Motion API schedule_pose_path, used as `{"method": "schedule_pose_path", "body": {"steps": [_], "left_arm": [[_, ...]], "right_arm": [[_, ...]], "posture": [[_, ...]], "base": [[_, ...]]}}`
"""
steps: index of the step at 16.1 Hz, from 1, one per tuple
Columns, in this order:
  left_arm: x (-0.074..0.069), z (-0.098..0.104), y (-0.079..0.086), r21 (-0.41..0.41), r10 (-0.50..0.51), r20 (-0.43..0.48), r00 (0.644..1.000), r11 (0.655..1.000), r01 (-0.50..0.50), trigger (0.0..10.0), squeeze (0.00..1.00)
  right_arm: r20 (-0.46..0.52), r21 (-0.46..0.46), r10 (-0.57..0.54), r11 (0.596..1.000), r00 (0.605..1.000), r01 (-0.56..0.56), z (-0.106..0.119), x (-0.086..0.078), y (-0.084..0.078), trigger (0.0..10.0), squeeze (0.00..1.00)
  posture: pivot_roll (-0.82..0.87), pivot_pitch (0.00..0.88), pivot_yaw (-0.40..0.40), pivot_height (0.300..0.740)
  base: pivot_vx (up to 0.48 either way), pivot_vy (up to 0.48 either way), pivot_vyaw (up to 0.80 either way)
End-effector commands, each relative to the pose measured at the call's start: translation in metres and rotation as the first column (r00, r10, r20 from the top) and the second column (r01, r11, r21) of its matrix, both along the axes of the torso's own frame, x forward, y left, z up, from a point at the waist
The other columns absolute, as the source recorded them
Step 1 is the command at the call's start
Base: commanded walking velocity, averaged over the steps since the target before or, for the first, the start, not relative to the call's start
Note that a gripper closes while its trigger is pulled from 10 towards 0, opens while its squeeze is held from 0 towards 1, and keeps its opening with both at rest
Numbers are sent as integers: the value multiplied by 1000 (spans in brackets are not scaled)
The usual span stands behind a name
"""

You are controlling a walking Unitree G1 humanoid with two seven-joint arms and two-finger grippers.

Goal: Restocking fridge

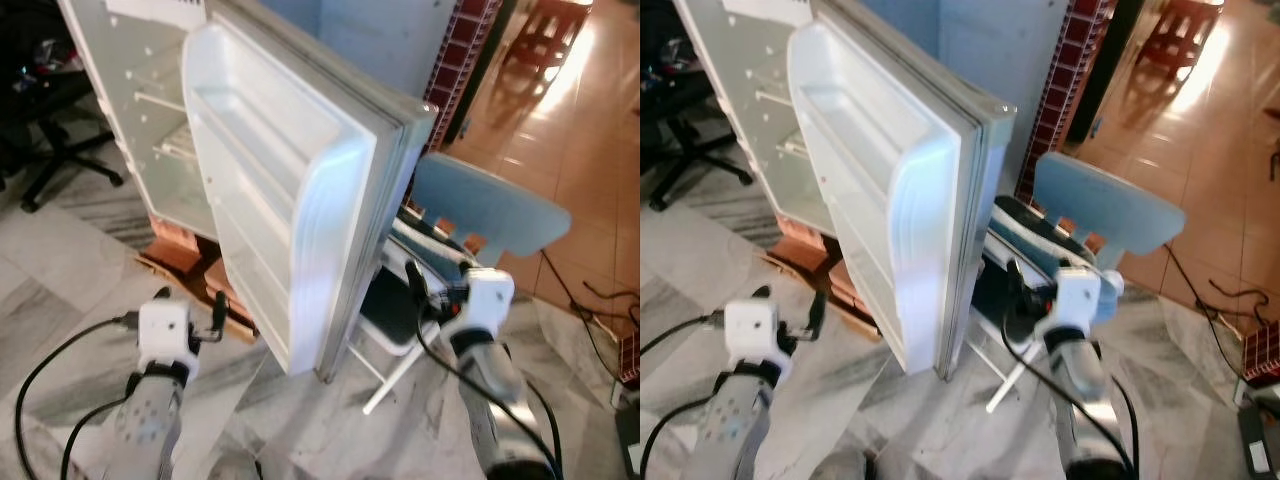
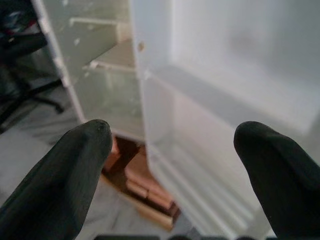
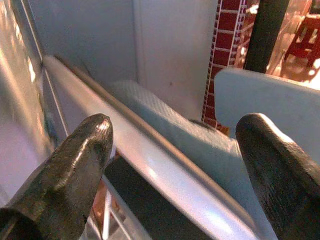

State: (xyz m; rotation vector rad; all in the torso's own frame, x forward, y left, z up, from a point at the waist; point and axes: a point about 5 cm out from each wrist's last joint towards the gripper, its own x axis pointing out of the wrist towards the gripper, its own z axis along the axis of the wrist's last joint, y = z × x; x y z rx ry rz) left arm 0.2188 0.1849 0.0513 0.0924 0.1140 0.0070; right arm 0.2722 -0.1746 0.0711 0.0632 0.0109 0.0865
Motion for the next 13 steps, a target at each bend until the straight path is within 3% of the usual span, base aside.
{"method": "schedule_pose_path", "body": {"steps": [1,4,6,7,8,10,11,12,13], "left_arm": [[-9,-12,3,13,20,-65,998,1000,-20,10000,0],[-38,-37,12,31,41,-172,984,999,-36,10000,0],[-50,-46,20,58,65,-225,972,997,-53,10000,0],[-55,-51,23,60,81,-248,965,996,-69,10000,0],[-61,-56,27,56,115,-274,955,993,-104,10000,0],[-64,-58,27,50,141,-283,949,990,-132,10000,0],[-64,-58,26,53,141,-280,950,990,-131,10000,0],[-62,-58,24,54,137,-276,951,990,-127,10000,0],[-60,-57,20,55,132,-270,954,991,-122,10000,0]], "right_arm": [[-11,6,0,1000,1000,0,1,7,0,10000,0],[41,35,30,999,999,-32,26,42,25,10000,0],[126,192,170,962,977,-193,60,59,55,10000,0],[210,354,364,837,908,-417,81,52,79,10000,0],[321,397,605,613,729,-684,104,29,103,10000,0],[366,395,747,415,555,-820,112,5,110,10000,0],[320,394,796,381,514,-836,100,-2,109,10000,0],[231,374,797,457,558,-807,82,2,105,10000,0],[112,340,768,567,631,-750,60,7,97,10000,0]], "posture": [[124,73,-50,740],[144,74,-57,740],[170,73,-71,740],[173,72,-74,740],[176,71,-79,740],[178,73,-84,740],[180,72,-88,740],[179,74,-86,740],[177,74,-84,740]], "base": [[0,0,0],[0,0,0],[0,0,0],[0,0,0],[0,0,0],[0,0,0],[0,0,0],[0,0,0],[0,0,0]]}}
